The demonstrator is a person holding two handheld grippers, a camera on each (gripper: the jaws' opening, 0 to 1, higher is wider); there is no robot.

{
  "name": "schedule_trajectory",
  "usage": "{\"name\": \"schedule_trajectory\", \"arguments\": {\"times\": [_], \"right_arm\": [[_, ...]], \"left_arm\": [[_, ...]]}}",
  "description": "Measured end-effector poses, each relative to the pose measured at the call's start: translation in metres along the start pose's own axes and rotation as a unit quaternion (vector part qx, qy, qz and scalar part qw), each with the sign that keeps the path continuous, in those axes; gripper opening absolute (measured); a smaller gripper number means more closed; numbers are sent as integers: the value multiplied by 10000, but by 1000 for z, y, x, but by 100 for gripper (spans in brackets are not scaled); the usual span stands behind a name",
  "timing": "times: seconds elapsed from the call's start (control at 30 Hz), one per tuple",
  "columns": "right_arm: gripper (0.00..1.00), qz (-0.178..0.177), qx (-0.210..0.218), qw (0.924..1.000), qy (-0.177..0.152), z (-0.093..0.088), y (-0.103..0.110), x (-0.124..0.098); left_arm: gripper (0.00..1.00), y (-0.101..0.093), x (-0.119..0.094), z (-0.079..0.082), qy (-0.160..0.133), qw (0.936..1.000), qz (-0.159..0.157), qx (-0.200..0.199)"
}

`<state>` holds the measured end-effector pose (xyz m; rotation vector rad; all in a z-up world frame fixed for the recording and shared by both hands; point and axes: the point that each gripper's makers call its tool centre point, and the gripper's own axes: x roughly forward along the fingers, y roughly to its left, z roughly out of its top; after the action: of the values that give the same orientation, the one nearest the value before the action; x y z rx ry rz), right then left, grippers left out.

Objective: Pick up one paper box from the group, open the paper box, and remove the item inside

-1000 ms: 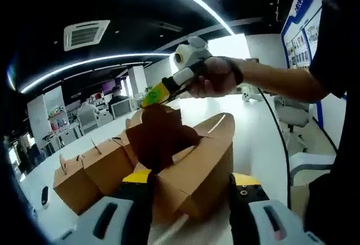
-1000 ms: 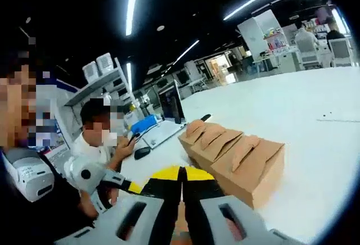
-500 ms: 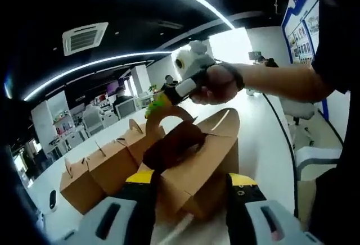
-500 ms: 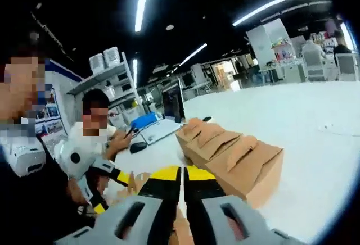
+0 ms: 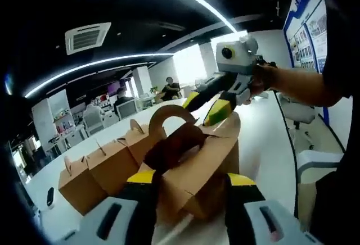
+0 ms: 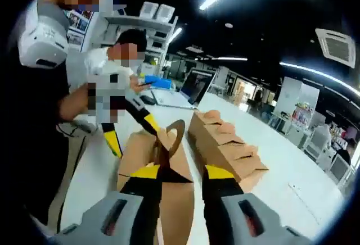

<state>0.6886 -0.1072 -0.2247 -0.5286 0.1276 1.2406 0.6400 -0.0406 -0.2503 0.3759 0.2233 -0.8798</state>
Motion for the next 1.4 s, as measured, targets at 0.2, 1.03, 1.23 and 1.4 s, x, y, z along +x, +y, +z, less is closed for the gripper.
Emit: {"name": "schedule_trajectory", "arguments": {"times": [0.2, 1.03, 1.23, 1.4], "right_arm": [[17, -134, 848, 9952, -464, 14, -24, 15], [4, 548, 3487, 9356, -32, -35, -50, 54], [4, 1164, 4509, 8843, 347, -43, -40, 59], [4, 1605, 5009, 8482, 630, -46, -29, 62]], "left_arm": [[48, -1, 1, -2, 23, 9996, 22, 267], [44, -2, 3, -1, -36, 9992, 141, 381], [44, -3, 3, -1, -88, 9992, 181, 332], [44, -3, 3, -1, -78, 9992, 192, 334]]}}
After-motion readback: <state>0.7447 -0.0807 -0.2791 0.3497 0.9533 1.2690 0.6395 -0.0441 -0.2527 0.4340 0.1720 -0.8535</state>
